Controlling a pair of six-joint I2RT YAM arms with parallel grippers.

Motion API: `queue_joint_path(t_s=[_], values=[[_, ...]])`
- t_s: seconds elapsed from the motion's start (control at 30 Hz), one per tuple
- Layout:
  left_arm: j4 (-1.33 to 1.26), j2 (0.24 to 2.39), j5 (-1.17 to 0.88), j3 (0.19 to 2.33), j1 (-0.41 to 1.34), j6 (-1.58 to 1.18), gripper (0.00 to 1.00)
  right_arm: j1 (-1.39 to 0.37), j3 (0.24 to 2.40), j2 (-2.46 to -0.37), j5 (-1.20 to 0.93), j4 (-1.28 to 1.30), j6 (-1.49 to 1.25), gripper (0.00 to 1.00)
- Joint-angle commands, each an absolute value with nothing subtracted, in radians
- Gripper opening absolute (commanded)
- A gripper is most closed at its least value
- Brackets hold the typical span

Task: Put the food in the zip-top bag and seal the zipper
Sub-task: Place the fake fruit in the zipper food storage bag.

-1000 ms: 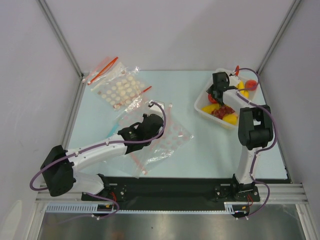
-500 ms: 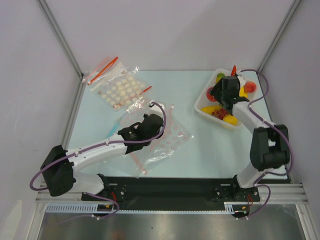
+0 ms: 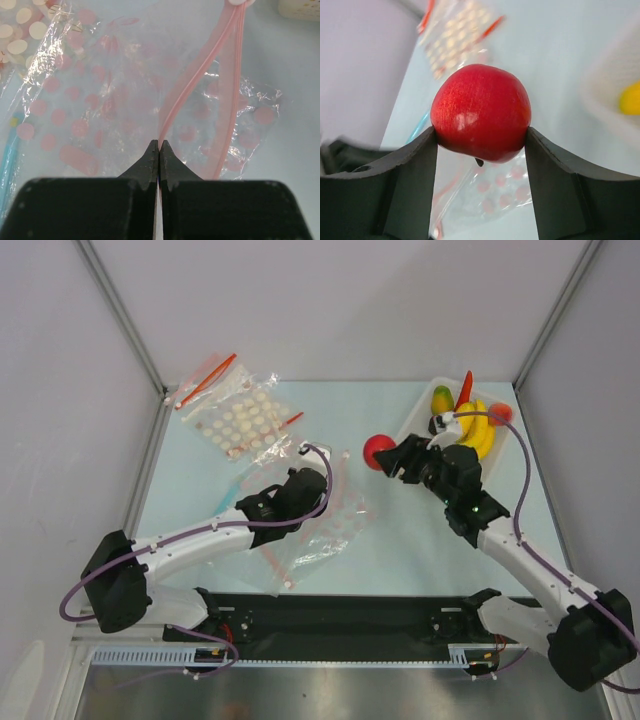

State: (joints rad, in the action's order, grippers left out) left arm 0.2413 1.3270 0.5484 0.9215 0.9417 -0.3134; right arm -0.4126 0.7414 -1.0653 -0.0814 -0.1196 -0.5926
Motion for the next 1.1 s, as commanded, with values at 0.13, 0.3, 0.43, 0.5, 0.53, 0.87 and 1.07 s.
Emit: queue_joint_path(t_s=[0.13,0.3,0.43,0.5,0.53,0.87,1.07], values=[[0.216,1.302,0.572,0.927,0.936,-0.322,0.0,-0.698,0.677,-0.95,-0.048,-0.297,-0.342,0.39],[0.222,1.286,0.572,0.919,0.927,-0.331,0.01,-0.742,0.655,-0.966,-0.086,-0.359,-0.324,0.38],[0.224,1.261,0.545,0.908,0.899,-0.354,0.0,-0.772,0.663,-1.009,-0.074,-0.367,-0.308,0.37],[0.218,1.243,0.522,0.899,0.894,-0.362,0.0,-0.779,0.661,-1.038,-0.081,-0.383,-0.313,0.37],[0.215,1.235,0.514,0.894,0.894,-0.365,0.01,-0.781,0.658,-1.049,-0.084,-0.393,-0.325,0.37],[0.135,1.091,0.364,0.816,0.894,-0.379,0.0,-0.787,0.678,-1.196,-0.144,-0.456,-0.357,0.36],[0.121,1.052,0.304,0.81,0.896,-0.357,0.0,-0.79,0.695,-1.227,-0.123,-0.437,-0.36,0.38]])
